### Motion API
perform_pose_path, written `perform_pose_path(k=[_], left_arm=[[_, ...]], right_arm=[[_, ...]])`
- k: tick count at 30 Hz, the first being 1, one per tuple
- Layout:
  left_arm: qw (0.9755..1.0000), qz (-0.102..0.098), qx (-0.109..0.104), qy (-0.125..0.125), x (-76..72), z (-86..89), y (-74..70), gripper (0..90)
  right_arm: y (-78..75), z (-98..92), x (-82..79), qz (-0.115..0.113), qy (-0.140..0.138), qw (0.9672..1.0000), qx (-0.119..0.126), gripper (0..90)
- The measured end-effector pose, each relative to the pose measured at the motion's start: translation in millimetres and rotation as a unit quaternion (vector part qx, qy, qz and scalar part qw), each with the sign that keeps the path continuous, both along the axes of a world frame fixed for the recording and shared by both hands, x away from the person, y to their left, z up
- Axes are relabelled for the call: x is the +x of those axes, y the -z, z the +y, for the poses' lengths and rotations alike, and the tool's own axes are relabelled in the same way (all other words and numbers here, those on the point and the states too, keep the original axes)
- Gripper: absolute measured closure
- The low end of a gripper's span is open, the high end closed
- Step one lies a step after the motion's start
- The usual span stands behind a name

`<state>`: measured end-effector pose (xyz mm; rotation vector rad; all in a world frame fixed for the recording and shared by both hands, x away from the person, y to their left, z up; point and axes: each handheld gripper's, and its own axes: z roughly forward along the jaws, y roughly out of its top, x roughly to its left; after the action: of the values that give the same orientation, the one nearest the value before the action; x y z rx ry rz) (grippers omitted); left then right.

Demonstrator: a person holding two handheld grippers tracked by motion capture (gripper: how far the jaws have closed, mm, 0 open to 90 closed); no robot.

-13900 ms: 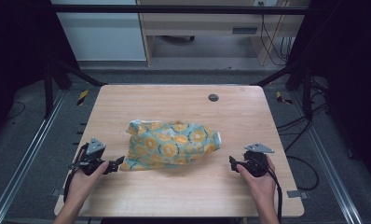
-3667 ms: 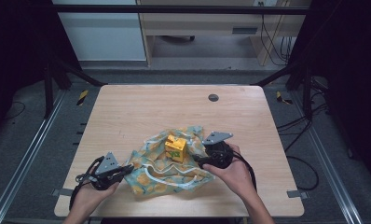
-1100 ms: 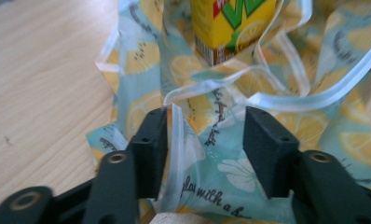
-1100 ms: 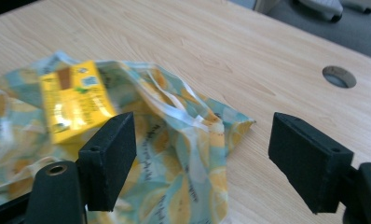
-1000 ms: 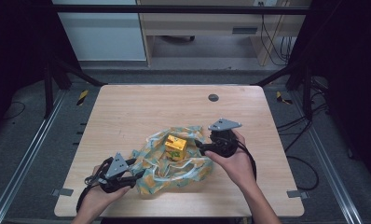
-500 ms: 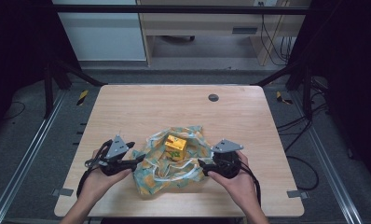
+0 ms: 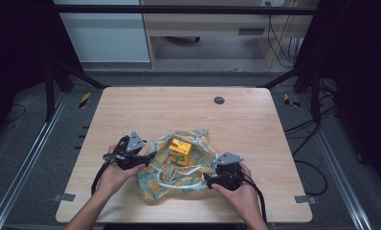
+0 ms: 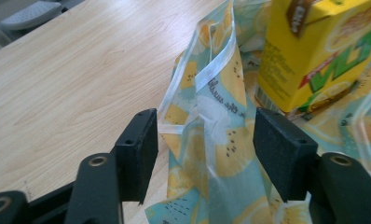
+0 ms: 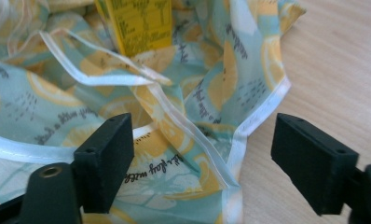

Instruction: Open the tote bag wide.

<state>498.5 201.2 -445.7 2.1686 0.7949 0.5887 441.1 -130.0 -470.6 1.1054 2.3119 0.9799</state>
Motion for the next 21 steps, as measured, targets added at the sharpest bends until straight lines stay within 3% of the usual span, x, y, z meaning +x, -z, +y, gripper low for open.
perform_pose_path(k=[4, 8, 13, 21], left_arm=[[0.9999, 0.004, 0.001, 0.009, 2.1, -4.8, 4.2, 56.0], [0.9999, 0.004, 0.001, 0.010, 1.2, -8.4, 6.8, 73.3], [0.9999, 0.008, 0.008, 0.007, 2.5, -11.1, 12.0, 85.2], [0.9989, 0.033, 0.027, -0.019, 13.2, -7.4, 26.0, 88.8]], right_arm=[[5.8, 2.1, 0.3, 0.017, -0.011, 0.9998, -0.005, 34.8], [7.3, 2.6, 0.3, 0.016, -0.021, 0.9996, -0.010, 58.9], [9.9, -1.7, 2.9, 0.023, -0.035, 0.9989, -0.023, 83.4], [14.2, -14.5, 11.8, 0.022, -0.023, 0.9979, -0.057, 89.3]])
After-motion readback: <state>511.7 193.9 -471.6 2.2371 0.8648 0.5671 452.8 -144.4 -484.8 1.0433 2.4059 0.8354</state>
